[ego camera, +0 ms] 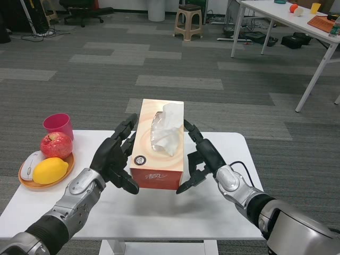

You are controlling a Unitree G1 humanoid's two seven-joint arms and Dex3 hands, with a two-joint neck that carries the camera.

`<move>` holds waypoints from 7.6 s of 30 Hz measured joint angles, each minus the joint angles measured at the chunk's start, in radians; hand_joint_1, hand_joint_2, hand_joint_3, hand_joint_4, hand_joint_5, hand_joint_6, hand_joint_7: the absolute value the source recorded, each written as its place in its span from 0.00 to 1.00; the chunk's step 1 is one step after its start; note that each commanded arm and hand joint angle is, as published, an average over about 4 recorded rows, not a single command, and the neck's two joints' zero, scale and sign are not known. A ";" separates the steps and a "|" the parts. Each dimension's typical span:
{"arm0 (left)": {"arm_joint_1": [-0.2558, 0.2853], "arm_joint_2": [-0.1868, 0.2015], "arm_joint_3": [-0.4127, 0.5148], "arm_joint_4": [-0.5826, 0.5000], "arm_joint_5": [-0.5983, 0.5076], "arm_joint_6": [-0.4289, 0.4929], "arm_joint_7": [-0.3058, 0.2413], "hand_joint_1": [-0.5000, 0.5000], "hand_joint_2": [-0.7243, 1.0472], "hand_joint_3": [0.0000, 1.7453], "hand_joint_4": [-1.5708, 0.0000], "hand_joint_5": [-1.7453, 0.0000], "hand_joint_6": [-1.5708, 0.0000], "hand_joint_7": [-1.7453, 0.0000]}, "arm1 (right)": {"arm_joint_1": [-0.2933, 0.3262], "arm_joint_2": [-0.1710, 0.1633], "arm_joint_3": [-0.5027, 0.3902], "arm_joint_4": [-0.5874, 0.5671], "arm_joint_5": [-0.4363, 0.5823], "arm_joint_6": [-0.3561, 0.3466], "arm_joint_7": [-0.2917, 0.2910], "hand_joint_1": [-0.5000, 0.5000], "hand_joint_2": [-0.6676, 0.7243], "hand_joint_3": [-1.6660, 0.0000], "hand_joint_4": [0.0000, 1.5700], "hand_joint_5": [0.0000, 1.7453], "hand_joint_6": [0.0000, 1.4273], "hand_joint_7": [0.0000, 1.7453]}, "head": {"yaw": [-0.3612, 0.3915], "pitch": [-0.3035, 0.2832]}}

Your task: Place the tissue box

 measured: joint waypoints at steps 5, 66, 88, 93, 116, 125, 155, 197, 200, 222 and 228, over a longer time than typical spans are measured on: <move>0.003 0.000 0.000 0.000 0.000 0.000 0.000 1.00 0.20 0.00 1.00 0.82 1.00 1.00 | 0.000 -0.001 0.001 0.000 -0.001 0.000 0.001 0.08 0.16 0.81 0.75 0.83 0.00 0.20 | 0.003 -0.003; -0.013 -0.012 -0.130 0.227 -0.003 -0.007 -0.014 1.00 0.20 0.00 1.00 0.88 1.00 1.00 | 0.004 0.046 0.175 0.203 -0.001 -0.002 0.001 0.08 0.18 0.81 0.78 0.83 0.00 0.20 | 0.001 -0.046; -0.022 -0.017 -0.134 0.242 -0.016 -0.008 -0.024 1.00 0.20 0.00 1.00 0.88 1.00 1.00 | 0.026 0.047 0.161 0.221 0.000 -0.011 0.002 0.08 0.18 0.81 0.78 0.83 0.00 0.20 | 0.011 -0.046; -0.020 -0.018 -0.129 0.242 -0.016 -0.008 -0.024 1.00 0.20 0.00 1.00 0.88 1.00 1.00 | 0.039 0.044 0.142 0.211 -0.001 -0.017 0.006 0.08 0.18 0.81 0.78 0.83 0.00 0.20 | 0.016 -0.048; -0.004 -0.018 -0.111 0.242 -0.020 -0.012 -0.026 1.00 0.30 0.00 1.00 0.88 1.00 1.00 | 0.091 0.034 0.049 0.178 -0.001 -0.032 0.036 0.08 0.18 0.81 0.64 0.76 0.00 0.17 | 0.018 -0.048; -0.004 -0.018 -0.111 0.242 -0.020 -0.012 -0.031 1.00 0.34 0.00 1.00 0.88 1.00 1.00 | 0.096 0.025 0.043 0.177 0.000 -0.033 0.037 0.08 0.18 0.81 0.58 0.72 0.00 0.07 | 0.017 -0.047; -0.003 -0.013 -0.110 0.241 -0.011 -0.012 -0.061 1.00 0.61 0.00 1.00 0.85 1.00 1.00 | 0.102 0.012 0.020 0.176 0.000 -0.036 0.065 0.04 0.18 0.81 0.53 0.72 0.00 0.00 | 0.023 -0.042; 0.019 -0.007 -0.065 0.230 0.018 -0.028 -0.082 1.00 0.00 0.00 1.00 0.82 1.00 1.00 | 0.167 -0.018 -0.093 0.119 -0.004 -0.042 0.098 0.04 0.18 0.81 0.46 0.72 0.00 0.00 | 0.028 -0.039; 0.031 -0.004 -0.047 0.222 0.023 -0.027 -0.084 1.00 0.00 0.00 1.00 0.82 1.00 1.00 | 0.182 -0.031 -0.122 0.109 -0.008 -0.042 0.107 0.04 0.16 0.81 0.45 0.72 0.00 0.00 | 0.031 -0.040; 0.089 0.013 0.043 0.100 0.073 -0.007 -0.085 1.00 0.00 0.00 1.00 0.82 1.00 1.00 | 0.208 -0.042 -0.201 0.099 -0.028 -0.042 0.119 0.04 0.14 0.81 0.44 0.72 0.00 0.00 | 0.036 -0.039; 0.109 0.018 0.103 0.069 0.075 -0.005 -0.085 1.00 0.03 0.00 1.00 0.82 1.00 1.00 | 0.220 -0.042 -0.233 0.086 -0.030 -0.041 0.125 0.04 0.14 0.81 0.44 0.72 0.00 0.00 | 0.036 -0.041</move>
